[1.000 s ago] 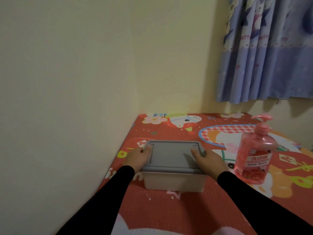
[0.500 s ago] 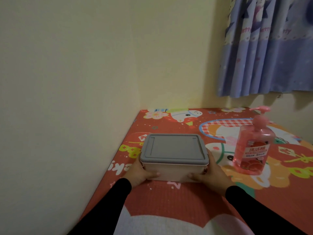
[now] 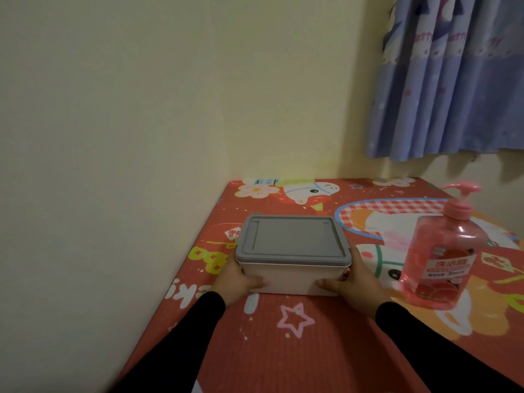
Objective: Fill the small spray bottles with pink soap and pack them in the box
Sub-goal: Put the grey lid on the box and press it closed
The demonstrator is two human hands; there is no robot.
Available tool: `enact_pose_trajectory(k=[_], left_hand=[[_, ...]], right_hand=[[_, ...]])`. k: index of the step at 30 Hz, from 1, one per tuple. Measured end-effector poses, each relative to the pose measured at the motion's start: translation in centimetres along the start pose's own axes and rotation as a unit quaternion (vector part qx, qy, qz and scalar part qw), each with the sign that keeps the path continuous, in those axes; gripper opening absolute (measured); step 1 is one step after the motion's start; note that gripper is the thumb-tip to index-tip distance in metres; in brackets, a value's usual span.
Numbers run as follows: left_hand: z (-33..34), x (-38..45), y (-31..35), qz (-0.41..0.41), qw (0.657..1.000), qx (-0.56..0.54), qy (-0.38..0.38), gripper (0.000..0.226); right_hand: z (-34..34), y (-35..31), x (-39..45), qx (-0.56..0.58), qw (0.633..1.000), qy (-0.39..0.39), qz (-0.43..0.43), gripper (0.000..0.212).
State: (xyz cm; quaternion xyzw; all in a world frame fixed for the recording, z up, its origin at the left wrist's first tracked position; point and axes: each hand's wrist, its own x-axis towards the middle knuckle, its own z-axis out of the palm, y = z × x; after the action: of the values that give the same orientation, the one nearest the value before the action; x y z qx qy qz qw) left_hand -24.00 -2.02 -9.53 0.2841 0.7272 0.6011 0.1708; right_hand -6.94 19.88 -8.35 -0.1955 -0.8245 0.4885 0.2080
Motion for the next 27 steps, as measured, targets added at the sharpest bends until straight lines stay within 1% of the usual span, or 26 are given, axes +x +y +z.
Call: enact_pose_trajectory(k=[3,8,13,18,23,27], left_hand=[[0.3,2.0,-0.2,-0.001,1.0,-0.018,-0.002,0.079],[0.6,5.2,-0.6,0.008,1.0,-0.02,0.0,0.073],[0.7,7.9,-0.7,0.016,1.0,-0.001,0.007,0.081],[1.1,9.6,-0.7,0.017,1.0,0.009,0.017,0.073],[1.2,10.5,-0.9,0.022,0.999,0.026,0.017,0.072],[1.1,10.4,-0.6,0.02,0.999,0.049,0.006,0.069]], right_hand=[[0.0,0.4,1.9,0.01,1.0,0.0,0.014,0.105],[-0.1,0.9,4.9,0.0,1.0,0.01,0.013,0.106],[-0.1,1.7,7.7,-0.016,1.0,0.017,0.008,0.109],[-0.3,1.9,9.4,0.005,1.0,0.012,0.006,0.104],[-0.4,1.9,10.0,0.02,1.0,0.006,0.009,0.103],[-0.4,1.8,9.9,0.001,1.0,0.002,0.018,0.101]])
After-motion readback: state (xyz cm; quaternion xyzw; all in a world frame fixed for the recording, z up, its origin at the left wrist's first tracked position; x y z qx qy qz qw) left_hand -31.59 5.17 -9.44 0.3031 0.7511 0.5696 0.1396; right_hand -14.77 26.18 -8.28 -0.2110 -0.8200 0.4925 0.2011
